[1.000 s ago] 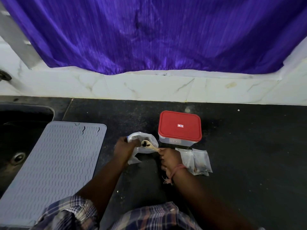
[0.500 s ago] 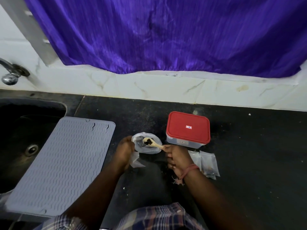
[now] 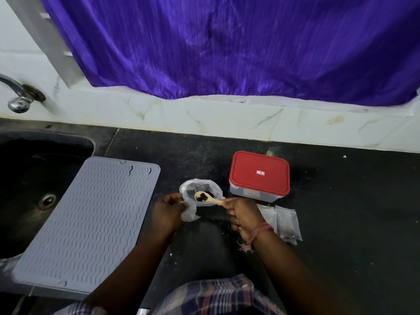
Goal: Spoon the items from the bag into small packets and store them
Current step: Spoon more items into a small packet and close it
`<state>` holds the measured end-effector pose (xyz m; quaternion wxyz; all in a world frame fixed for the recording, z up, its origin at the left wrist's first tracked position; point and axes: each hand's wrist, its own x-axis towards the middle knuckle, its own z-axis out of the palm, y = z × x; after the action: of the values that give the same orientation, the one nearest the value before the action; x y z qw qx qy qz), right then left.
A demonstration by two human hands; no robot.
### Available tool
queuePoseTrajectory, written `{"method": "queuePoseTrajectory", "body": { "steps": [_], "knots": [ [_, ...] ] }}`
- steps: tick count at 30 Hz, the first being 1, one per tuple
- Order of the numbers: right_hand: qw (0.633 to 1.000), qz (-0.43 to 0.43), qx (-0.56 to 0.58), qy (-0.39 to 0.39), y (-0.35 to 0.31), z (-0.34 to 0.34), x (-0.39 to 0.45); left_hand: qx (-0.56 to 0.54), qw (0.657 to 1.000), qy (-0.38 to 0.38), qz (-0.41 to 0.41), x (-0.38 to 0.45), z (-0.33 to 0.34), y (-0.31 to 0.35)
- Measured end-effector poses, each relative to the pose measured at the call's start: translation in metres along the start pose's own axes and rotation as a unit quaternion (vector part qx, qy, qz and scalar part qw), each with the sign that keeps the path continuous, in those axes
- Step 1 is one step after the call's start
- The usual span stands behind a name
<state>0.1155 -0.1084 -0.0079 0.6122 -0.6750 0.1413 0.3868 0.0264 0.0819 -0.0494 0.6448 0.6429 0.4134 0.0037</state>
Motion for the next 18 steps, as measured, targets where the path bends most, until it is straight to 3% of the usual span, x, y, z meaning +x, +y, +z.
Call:
{"method": "queuePoseTrajectory", "body": {
  "steps": [8, 18],
  "knots": [
    [0.997, -0.038, -0.069, 0.012, -0.004, 0.009, -0.005, 0.117, 0.99, 0.067, 0.037, -0.011, 0.012, 0.005],
    [0.984, -0.068, -0.159, 0.032, -0.001, 0.008, 0.002, 0.02, 0.999, 0.043, 0.015, -0.016, 0.016, 0.008]
  ]
}}
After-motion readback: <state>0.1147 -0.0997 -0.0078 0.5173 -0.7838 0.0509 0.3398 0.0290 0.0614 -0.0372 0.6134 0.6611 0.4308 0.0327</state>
